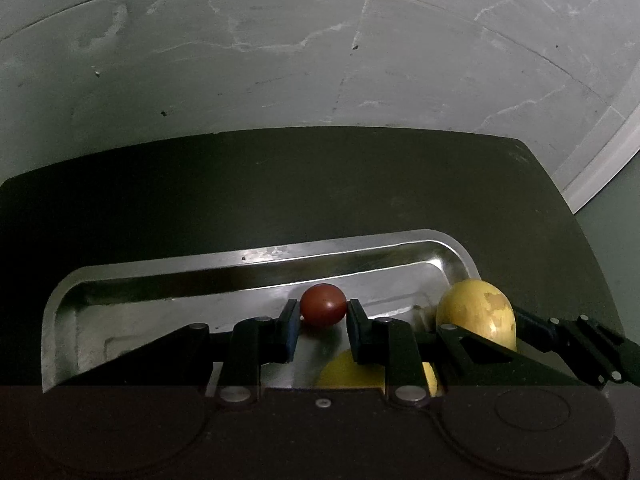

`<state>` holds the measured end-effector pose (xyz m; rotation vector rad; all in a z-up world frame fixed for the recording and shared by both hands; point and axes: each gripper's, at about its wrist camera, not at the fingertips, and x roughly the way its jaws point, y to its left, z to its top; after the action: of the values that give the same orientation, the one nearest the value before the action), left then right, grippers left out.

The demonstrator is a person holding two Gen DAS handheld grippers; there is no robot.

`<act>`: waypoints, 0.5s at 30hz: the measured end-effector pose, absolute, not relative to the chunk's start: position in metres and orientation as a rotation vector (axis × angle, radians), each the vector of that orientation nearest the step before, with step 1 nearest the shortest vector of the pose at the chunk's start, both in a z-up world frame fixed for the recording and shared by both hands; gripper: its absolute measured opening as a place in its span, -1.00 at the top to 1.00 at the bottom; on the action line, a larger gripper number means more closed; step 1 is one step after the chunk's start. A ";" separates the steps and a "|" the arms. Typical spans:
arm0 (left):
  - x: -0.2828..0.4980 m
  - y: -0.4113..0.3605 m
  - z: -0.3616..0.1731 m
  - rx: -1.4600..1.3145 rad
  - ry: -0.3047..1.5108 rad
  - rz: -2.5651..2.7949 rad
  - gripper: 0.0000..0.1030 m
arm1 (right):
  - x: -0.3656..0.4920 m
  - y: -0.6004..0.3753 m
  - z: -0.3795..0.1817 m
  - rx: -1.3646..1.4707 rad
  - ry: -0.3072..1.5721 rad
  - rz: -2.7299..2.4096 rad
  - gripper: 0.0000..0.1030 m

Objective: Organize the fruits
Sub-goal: 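Lift the pear with the right tool and carry it over the tray, then lower the pear into the tray and open the right tool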

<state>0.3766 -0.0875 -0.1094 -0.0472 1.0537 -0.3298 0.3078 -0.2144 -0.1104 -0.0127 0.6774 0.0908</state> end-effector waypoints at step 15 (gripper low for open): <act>0.378 -0.088 -0.109 -0.039 1.056 -0.327 0.39 | 0.305 -0.213 -0.107 -0.010 0.651 0.079 -0.13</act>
<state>0.3780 -0.0881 -0.1090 -0.0391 1.0563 -0.3273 0.3048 -0.2128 -0.1072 -0.0099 0.6509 0.0792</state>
